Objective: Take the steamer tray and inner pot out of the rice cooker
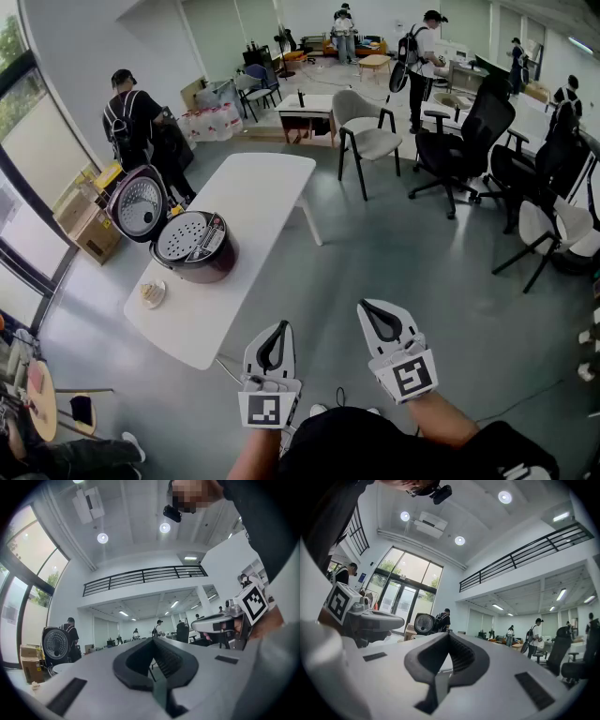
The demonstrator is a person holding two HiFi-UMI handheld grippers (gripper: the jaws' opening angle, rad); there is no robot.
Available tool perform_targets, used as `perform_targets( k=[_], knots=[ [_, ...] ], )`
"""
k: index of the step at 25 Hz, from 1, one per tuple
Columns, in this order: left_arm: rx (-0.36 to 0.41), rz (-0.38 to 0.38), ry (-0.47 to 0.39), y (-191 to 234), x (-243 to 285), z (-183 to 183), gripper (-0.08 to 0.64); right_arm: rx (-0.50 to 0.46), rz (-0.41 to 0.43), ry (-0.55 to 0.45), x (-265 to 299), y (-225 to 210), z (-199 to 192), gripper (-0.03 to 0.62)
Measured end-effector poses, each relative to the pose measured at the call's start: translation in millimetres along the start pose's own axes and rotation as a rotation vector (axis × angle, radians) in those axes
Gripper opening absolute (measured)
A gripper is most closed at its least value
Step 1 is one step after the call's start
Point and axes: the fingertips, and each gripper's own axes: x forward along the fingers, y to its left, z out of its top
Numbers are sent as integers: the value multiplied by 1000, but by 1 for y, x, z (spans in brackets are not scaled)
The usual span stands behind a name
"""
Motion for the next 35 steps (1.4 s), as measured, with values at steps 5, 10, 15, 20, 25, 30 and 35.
perform_targets(
  k=[5, 10, 15, 20, 25, 30, 35],
  knots=[
    [11, 19, -23, 22, 5, 11, 0, -5, -8, -31, 18, 9, 13, -3],
    [3, 20, -64, 43, 4, 10, 0, -7, -3, -17, 36, 19, 12, -2],
    [-4, 37, -56, 74, 5, 10, 0, -11, -7, -25, 60, 30, 12, -2],
    [-24, 73, -24, 103, 1, -4, 18, -4, -17, -8, 79, 40, 8, 121],
    [-65, 119, -3, 140, -5, -16, 401, -15, -44, -30, 104, 53, 12, 450],
    [-48, 182, -23, 172, -12, -19, 595, -20, -80, -57, 122, 59, 16, 594],
    [-62, 225, -9, 193, -13, -26, 595, -31, -80, -47, 135, 56, 15, 594]
  ],
)
